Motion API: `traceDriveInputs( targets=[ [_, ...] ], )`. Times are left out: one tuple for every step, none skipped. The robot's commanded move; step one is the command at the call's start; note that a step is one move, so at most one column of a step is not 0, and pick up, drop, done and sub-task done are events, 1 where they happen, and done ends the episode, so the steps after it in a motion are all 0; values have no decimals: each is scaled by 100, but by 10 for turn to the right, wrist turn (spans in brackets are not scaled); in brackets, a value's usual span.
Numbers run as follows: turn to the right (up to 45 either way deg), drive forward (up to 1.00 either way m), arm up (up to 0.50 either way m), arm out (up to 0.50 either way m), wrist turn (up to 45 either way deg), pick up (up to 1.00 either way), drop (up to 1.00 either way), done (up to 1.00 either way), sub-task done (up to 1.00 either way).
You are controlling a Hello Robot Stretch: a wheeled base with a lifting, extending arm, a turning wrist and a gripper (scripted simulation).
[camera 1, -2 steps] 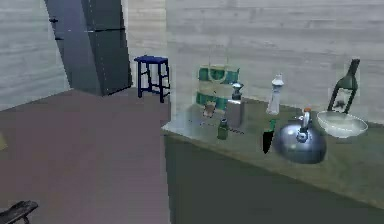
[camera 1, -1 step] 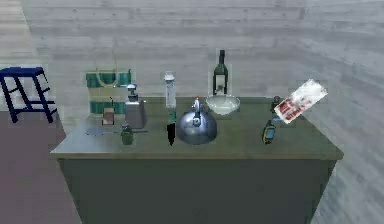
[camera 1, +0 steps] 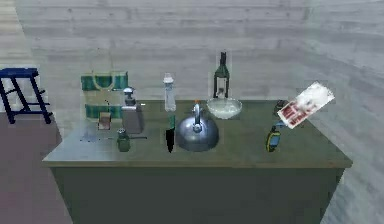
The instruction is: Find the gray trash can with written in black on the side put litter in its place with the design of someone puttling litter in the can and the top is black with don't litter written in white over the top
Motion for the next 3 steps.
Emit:
traceDriveInputs(
  targets=[
    [-450, 0, 0, 0, 0, 0, 0, 0, 0],
    [-270, 0, 0, 0, 0, 0, 0, 0, 0],
    [0, 90, 0, 0, 0, 0, 0, 0, 0]
  ],
)
